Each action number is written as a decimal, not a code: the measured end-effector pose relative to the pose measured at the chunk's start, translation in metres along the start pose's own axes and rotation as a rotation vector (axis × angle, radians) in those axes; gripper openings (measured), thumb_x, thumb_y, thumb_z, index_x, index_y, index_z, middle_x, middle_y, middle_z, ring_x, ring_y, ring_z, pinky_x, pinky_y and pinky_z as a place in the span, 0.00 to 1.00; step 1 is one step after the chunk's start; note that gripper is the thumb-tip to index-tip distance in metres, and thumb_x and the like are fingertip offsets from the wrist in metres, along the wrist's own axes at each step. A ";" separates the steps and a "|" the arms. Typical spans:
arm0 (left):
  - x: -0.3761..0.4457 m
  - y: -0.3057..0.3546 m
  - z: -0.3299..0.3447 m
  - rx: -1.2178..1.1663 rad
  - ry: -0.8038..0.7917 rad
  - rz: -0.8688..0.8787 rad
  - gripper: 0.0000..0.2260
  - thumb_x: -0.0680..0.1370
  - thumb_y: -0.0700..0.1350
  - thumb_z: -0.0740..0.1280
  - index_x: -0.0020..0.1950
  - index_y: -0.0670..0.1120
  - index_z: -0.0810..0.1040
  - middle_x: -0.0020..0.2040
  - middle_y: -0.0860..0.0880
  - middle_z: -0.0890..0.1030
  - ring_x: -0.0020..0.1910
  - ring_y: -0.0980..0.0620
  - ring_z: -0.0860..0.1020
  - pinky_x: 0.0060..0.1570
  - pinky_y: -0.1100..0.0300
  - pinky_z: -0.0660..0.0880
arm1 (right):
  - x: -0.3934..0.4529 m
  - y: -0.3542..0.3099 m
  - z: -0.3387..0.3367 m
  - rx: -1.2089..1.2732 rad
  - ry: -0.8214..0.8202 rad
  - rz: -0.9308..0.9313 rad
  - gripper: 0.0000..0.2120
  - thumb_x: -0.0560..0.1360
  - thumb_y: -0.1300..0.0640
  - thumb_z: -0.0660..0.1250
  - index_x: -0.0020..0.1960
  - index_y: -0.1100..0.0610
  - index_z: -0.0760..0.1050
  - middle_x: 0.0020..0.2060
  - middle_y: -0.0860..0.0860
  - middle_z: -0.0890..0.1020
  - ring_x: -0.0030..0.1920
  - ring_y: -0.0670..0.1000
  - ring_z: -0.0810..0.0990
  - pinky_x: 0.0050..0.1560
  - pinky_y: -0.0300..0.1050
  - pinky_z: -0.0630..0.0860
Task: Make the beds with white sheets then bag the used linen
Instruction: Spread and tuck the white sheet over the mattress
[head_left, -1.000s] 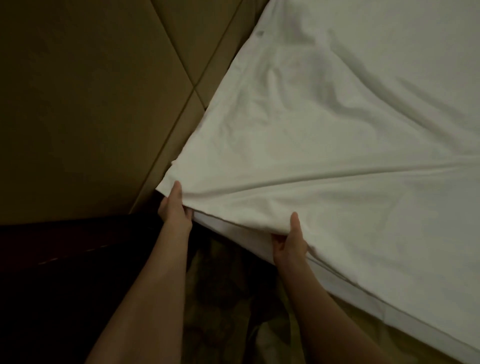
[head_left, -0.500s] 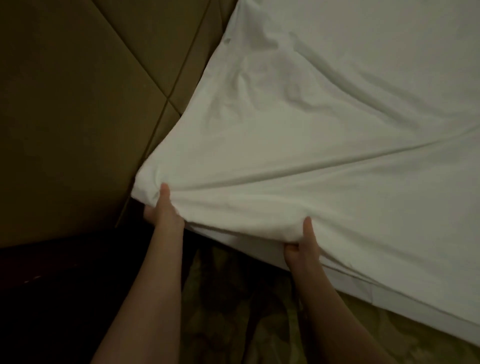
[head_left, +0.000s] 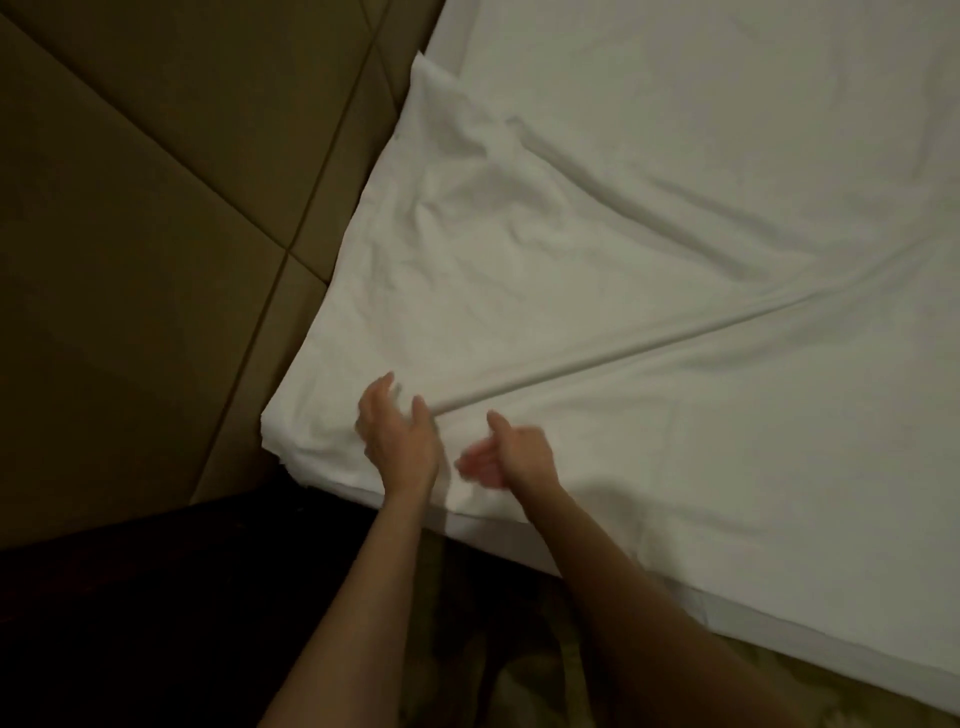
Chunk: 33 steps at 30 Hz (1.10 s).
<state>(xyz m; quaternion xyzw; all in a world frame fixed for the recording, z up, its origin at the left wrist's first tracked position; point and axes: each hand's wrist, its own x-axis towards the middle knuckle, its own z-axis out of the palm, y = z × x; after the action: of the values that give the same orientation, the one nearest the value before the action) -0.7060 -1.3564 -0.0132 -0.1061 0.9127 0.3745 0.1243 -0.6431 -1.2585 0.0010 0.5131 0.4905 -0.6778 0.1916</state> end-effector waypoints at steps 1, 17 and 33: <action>0.007 0.008 0.007 0.118 -0.086 0.084 0.20 0.81 0.44 0.61 0.73 0.46 0.66 0.75 0.46 0.64 0.73 0.45 0.61 0.70 0.50 0.62 | 0.005 -0.011 -0.005 -0.108 0.094 -0.167 0.24 0.81 0.50 0.57 0.33 0.59 0.81 0.35 0.57 0.85 0.36 0.51 0.83 0.40 0.42 0.77; 0.123 0.137 0.076 0.379 -0.164 0.103 0.27 0.81 0.53 0.60 0.77 0.44 0.58 0.76 0.43 0.59 0.75 0.42 0.58 0.72 0.43 0.57 | 0.142 -0.195 -0.160 -0.901 0.516 -0.641 0.19 0.82 0.52 0.53 0.71 0.55 0.65 0.67 0.55 0.68 0.66 0.57 0.66 0.61 0.53 0.65; 0.296 0.234 0.101 -0.044 -0.238 -0.112 0.27 0.76 0.50 0.71 0.70 0.39 0.69 0.60 0.46 0.75 0.58 0.50 0.74 0.48 0.61 0.69 | 0.249 -0.312 -0.114 -0.952 0.310 -0.797 0.18 0.82 0.46 0.53 0.37 0.54 0.67 0.38 0.55 0.77 0.46 0.60 0.76 0.43 0.46 0.61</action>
<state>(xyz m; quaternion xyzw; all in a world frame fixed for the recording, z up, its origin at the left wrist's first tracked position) -1.0388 -1.1518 -0.0196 -0.1142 0.8757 0.3969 0.2501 -0.9230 -0.9611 -0.0718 0.2423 0.9129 -0.3231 0.0587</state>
